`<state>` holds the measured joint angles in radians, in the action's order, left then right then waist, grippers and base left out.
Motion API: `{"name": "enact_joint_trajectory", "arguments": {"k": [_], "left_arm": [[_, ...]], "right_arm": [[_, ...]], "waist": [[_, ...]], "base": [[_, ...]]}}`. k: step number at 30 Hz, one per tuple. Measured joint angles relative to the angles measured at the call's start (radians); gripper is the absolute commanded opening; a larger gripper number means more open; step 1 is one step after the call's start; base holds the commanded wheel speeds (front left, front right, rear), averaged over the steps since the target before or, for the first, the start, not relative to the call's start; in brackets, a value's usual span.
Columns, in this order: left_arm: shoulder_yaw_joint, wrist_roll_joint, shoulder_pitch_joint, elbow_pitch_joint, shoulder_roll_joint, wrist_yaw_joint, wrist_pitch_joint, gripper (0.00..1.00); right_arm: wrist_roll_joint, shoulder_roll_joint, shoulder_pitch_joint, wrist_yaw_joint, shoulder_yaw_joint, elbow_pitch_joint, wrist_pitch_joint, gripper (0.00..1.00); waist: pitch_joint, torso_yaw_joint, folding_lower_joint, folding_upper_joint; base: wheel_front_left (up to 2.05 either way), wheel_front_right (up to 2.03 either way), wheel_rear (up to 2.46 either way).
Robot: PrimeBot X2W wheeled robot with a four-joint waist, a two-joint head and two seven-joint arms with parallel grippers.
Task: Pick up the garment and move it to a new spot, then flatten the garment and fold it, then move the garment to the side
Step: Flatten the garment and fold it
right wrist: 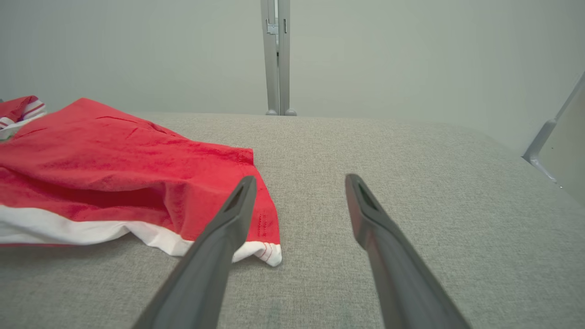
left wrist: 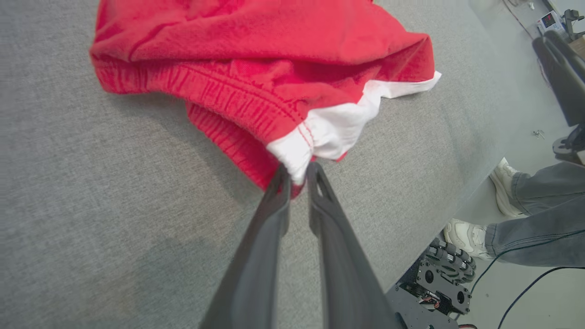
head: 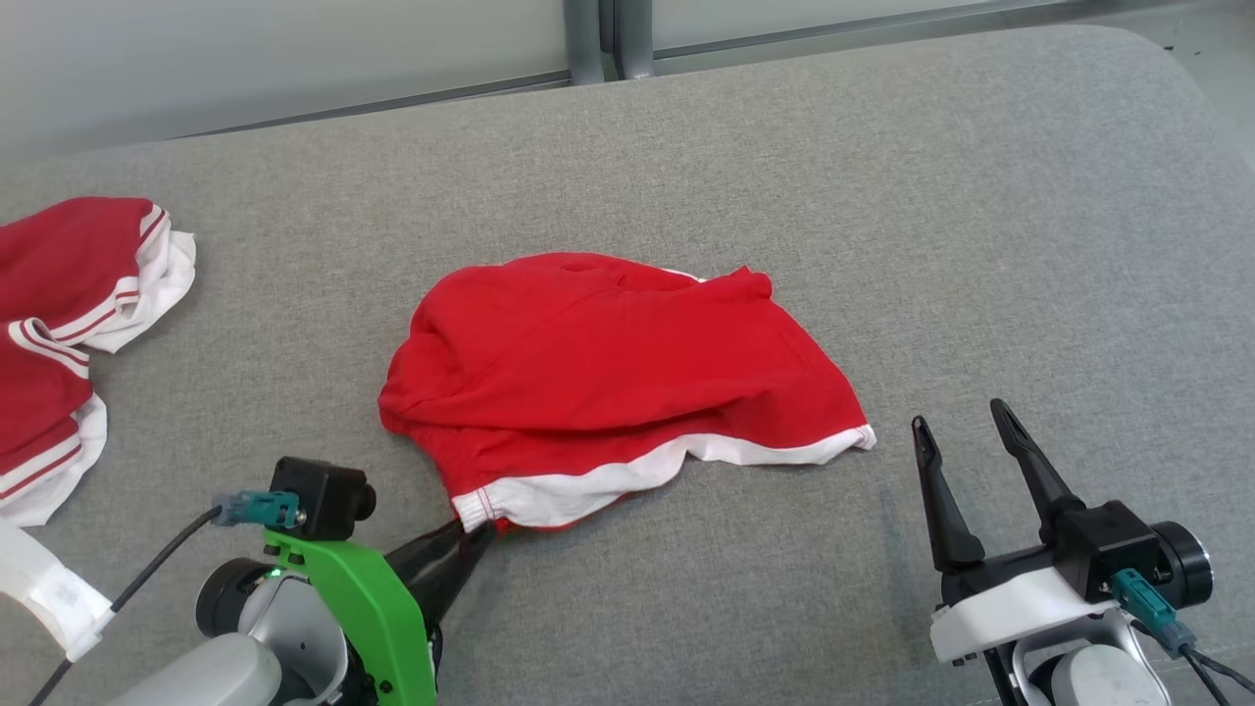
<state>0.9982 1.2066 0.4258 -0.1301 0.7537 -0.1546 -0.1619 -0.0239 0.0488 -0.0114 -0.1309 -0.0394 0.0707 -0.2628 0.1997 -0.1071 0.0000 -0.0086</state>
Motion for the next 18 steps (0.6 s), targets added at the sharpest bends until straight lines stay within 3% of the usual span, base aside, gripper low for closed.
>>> {"name": "enact_joint_trajectory", "arguments": {"k": [8, 18], "left_arm": [[-0.052, -0.011, -0.072, 0.069, -0.06, -0.08, 0.166, 1.0], [-0.092, -0.093, -0.182, 0.159, -0.066, -0.168, 0.382, 1.0]], "right_arm": [[0.022, 0.0, 0.027, 0.0, 0.031, -0.012, 0.0, 1.0], [0.095, 0.0, 0.091, 0.0, 0.076, -0.035, 0.0, 1.0]], "waist": [[-0.043, 0.007, 0.0, 0.0], [-0.122, 0.051, 0.0, 0.0]], "base": [[0.0, 0.0, 0.0], [0.0, 0.0, 0.0]]}}
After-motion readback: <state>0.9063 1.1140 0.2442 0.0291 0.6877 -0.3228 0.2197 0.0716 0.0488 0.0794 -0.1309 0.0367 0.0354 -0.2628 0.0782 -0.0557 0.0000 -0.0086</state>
